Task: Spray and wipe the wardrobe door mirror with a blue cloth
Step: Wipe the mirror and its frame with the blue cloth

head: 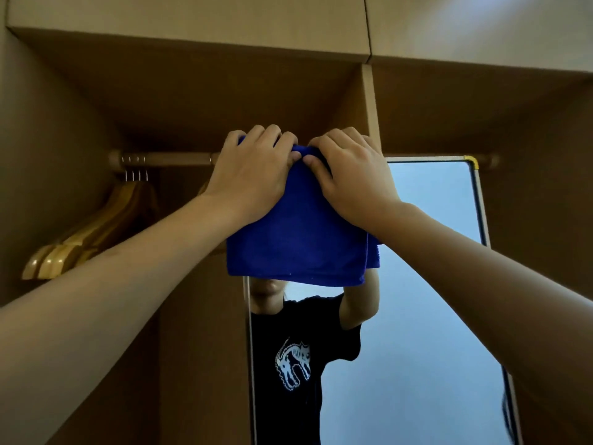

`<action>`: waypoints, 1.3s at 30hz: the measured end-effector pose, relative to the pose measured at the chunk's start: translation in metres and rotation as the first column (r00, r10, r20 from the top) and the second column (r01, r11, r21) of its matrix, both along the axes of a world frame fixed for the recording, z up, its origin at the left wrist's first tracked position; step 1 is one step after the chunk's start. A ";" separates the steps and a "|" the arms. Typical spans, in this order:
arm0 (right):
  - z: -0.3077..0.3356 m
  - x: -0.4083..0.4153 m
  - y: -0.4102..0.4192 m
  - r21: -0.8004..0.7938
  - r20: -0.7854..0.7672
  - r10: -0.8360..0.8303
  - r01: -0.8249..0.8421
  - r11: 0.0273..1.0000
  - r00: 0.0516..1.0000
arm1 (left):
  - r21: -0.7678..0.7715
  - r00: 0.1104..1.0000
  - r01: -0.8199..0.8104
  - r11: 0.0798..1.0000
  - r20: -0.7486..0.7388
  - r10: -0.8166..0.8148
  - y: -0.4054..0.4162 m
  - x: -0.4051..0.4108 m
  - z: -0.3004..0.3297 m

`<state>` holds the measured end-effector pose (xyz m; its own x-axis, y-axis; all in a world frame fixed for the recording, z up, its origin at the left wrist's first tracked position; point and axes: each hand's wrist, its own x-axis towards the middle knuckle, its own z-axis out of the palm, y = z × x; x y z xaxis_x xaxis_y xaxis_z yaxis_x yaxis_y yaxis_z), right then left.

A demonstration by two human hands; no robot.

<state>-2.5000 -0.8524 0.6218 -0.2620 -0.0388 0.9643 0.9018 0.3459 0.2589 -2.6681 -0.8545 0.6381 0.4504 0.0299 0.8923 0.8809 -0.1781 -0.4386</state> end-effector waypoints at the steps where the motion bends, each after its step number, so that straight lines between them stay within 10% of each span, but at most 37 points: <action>1: 0.000 -0.007 -0.001 -0.005 -0.002 -0.014 0.014 1.000 1.000 | -0.004 1.000 0.010 1.000 -0.005 -0.010 0.000 -0.007 0.000; 20: -0.001 -0.052 -0.011 -0.072 0.011 -0.081 0.082 0.994 0.997 | -0.127 0.942 0.319 0.939 0.157 -0.298 0.014 -0.052 -0.009; 32: -0.003 -0.072 -0.039 -0.279 0.028 -0.199 0.199 0.939 0.980 | 0.035 0.852 0.523 0.852 -0.055 -0.520 0.038 -0.078 -0.009; 39: -0.026 -0.096 -0.056 -0.349 -0.097 -0.248 0.200 0.915 0.964 | 0.111 0.711 0.584 0.804 0.408 -0.572 0.036 -0.070 -0.049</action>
<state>-2.5960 -0.9082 0.5954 -0.0909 0.3354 0.9377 0.9839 0.1756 0.0325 -2.7377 -0.8188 0.5890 -0.0117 -0.0916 0.9957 0.6945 -0.7172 -0.0578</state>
